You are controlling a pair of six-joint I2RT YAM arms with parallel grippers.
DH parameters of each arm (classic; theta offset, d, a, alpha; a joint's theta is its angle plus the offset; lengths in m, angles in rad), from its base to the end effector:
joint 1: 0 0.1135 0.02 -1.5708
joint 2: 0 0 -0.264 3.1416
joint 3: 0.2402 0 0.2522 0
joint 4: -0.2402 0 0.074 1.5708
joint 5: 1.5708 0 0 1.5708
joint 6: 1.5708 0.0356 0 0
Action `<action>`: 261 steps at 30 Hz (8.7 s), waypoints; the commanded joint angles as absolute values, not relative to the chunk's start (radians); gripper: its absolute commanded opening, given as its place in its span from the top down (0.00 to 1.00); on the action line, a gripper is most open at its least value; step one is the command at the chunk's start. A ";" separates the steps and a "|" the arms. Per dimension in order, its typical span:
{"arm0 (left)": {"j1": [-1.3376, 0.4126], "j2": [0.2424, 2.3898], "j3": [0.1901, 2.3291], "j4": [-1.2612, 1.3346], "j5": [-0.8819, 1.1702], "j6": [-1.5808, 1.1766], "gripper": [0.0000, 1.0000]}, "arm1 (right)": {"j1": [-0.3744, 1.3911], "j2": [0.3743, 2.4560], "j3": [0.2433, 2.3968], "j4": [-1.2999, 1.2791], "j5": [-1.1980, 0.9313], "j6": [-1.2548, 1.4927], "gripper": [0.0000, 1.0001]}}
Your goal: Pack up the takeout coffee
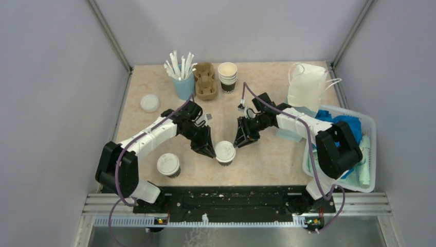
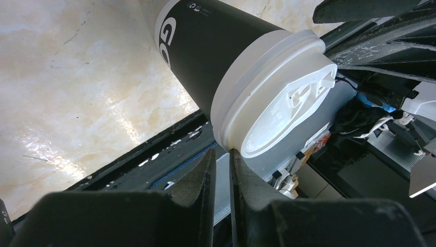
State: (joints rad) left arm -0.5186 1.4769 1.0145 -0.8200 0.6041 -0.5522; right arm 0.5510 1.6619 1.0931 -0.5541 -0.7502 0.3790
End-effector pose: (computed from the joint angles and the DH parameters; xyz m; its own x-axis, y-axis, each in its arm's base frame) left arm 0.2250 -0.1517 0.2217 -0.9965 0.0716 0.0435 0.0300 0.7896 -0.6128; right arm 0.2651 0.1914 0.2048 -0.9482 -0.2650 -0.1750 -0.3054 0.6100 0.7312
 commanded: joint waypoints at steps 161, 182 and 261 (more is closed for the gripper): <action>-0.474 1.576 1.055 -0.527 0.714 -0.676 0.61 | 0.470 1.652 1.182 -0.585 -0.731 0.340 0.47; -0.512 1.703 1.042 -0.713 0.422 -0.574 0.73 | 0.435 1.714 1.020 -0.439 -0.753 0.372 0.51; -0.555 1.743 1.291 -0.820 0.337 -0.505 0.66 | 0.446 1.641 1.121 -0.638 -0.582 0.299 0.57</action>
